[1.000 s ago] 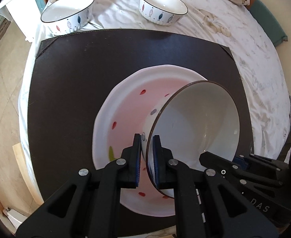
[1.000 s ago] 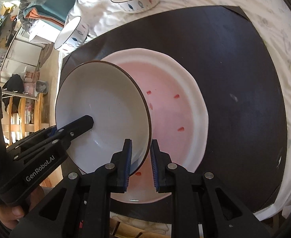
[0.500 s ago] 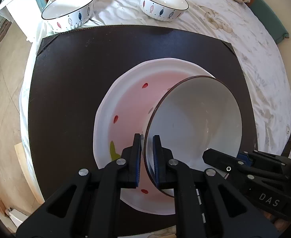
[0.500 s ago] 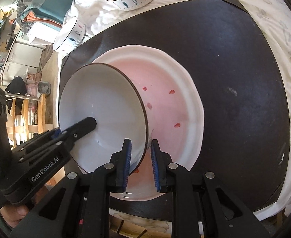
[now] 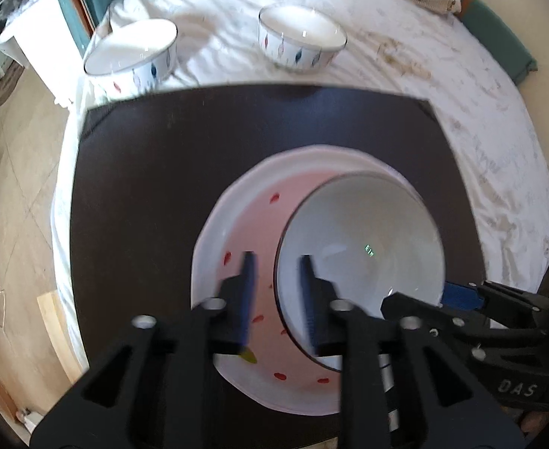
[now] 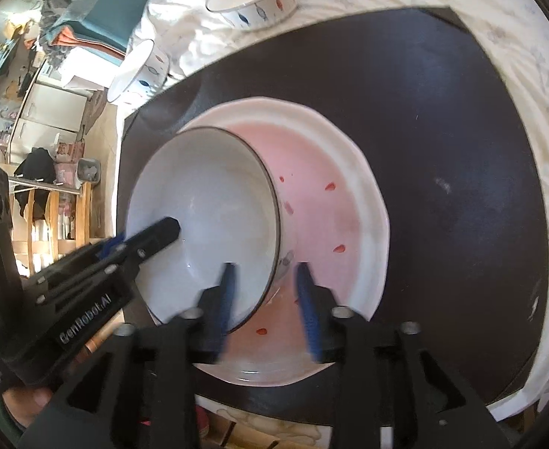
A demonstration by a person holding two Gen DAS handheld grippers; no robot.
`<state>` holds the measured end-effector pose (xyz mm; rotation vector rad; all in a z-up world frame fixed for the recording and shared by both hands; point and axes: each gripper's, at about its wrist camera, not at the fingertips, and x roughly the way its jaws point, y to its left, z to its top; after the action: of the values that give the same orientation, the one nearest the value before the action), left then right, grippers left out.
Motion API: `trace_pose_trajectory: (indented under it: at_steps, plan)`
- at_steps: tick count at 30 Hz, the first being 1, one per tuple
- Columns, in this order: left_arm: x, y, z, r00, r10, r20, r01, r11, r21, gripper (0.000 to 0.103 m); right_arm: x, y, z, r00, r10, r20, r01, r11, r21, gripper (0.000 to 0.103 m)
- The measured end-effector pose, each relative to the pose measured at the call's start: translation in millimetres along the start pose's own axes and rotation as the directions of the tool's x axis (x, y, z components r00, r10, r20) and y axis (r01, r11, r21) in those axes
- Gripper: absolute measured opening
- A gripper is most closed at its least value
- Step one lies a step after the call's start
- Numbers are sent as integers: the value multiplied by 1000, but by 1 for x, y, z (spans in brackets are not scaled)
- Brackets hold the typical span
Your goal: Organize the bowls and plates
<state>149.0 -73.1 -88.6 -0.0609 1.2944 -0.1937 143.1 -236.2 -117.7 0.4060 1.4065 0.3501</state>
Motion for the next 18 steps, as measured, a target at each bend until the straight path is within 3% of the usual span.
trace_pose_trajectory:
  at_steps: [1,3,5,8,12,18]
  plan:
    - [-4,0,2,1000,4,26,-4,1000,-3,42,-3,0,0,1000,8,15,-8,1000,-4,57]
    - [-13,1,4,995,51,86,-50,999,-11,65,-12,-2,0,998,32,49,-32,999,-3,69]
    - [-16,0,3,990,86,112,-86,996,-5,73,-19,-6,0,996,43,76,-43,999,1,78]
    - [-15,-4,4,984,128,122,-131,991,15,74,-30,-12,2,990,68,121,-70,997,14,87]
    - [-15,-2,5,984,142,107,-142,990,-11,74,-39,-16,8,982,76,175,-85,995,45,90]
    - [-25,7,2,974,165,152,-156,985,-71,74,-50,-9,16,970,67,235,-78,996,37,93]
